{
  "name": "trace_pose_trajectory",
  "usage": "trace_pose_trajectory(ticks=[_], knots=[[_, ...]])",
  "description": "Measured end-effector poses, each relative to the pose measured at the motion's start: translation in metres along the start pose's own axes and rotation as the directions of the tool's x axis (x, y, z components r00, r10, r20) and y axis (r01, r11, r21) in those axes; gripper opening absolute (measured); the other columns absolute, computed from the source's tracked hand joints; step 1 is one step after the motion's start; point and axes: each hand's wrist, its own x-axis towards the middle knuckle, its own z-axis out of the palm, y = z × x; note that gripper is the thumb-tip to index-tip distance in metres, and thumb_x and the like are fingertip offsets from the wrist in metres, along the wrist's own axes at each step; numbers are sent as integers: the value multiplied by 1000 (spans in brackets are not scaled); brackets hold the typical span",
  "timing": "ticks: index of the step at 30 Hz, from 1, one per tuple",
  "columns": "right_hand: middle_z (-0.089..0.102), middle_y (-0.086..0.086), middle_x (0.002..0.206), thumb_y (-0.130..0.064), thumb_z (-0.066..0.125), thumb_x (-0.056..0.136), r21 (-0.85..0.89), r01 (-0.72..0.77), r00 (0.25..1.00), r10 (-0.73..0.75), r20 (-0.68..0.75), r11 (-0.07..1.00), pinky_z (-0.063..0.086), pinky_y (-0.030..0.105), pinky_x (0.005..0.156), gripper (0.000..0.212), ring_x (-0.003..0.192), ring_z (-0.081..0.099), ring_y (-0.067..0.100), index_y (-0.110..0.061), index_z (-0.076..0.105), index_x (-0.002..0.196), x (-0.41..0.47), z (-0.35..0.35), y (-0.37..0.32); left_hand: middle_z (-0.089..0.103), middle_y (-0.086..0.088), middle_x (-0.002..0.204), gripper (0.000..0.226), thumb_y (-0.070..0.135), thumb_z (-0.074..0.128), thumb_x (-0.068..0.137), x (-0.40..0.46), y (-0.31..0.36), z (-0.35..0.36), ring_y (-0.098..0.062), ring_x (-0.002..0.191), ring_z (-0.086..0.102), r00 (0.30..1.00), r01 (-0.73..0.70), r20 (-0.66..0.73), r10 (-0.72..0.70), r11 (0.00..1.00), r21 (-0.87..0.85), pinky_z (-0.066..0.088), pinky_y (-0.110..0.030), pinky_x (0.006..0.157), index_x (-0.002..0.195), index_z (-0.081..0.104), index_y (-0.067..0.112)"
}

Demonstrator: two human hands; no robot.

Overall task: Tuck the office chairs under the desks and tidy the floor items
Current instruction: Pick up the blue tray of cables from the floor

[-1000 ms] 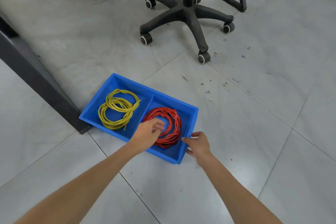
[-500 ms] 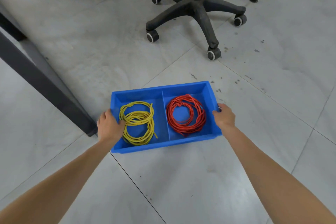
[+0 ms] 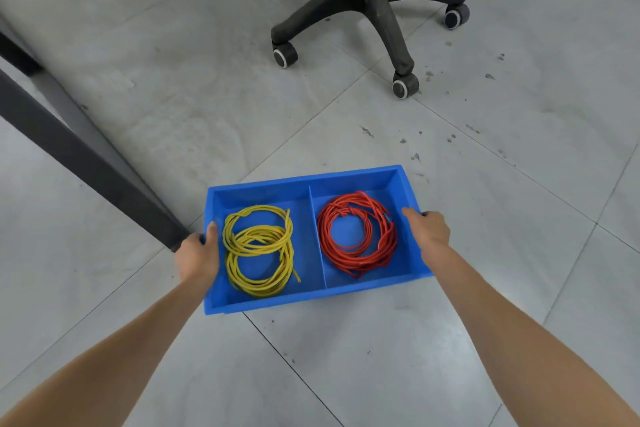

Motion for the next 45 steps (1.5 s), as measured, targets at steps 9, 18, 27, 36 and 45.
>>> trace_pose_trajectory(ticks=[9,18,27,36,45], knots=[[36,3,56,-27,54,86,119,-56,990,71,-121,991,26,33,46,40,50,33,19,-12,33,55,-81,-108,-10,51,-25,73,50,38,35,96,-81,80,-61,-37,77,49,981,-190,-15,191,980,53,31,-37,64,59,36,4],[30,1,54,-22,55,81,239,-123,931,195,-307,963,21,30,42,40,46,25,17,-15,27,55,-238,-327,-74,60,-28,97,48,41,35,95,-242,216,-184,-43,96,53,941,-326,116,317,943,64,36,-39,71,82,53,-1],[26,0,53,-22,58,79,358,-96,889,242,-390,929,19,29,45,44,47,21,17,-16,23,54,-389,-534,-182,36,-3,54,48,39,42,92,-390,373,-339,-28,65,37,907,-385,138,397,917,-107,30,-34,61,53,32,14],[29,4,54,-23,60,83,396,10,913,153,-379,918,22,32,46,46,48,26,19,-13,26,52,-465,-624,-273,50,-5,66,43,44,40,92,-446,460,-458,-25,69,47,889,-447,40,456,883,-142,32,-33,61,64,42,11],[28,4,55,-22,62,81,306,155,959,-70,-273,939,21,33,47,46,50,24,18,-13,26,53,-450,-593,-391,38,-4,50,50,36,46,91,-401,468,-535,-21,50,36,931,-361,-156,331,901,-243,27,-33,56,49,31,13]])
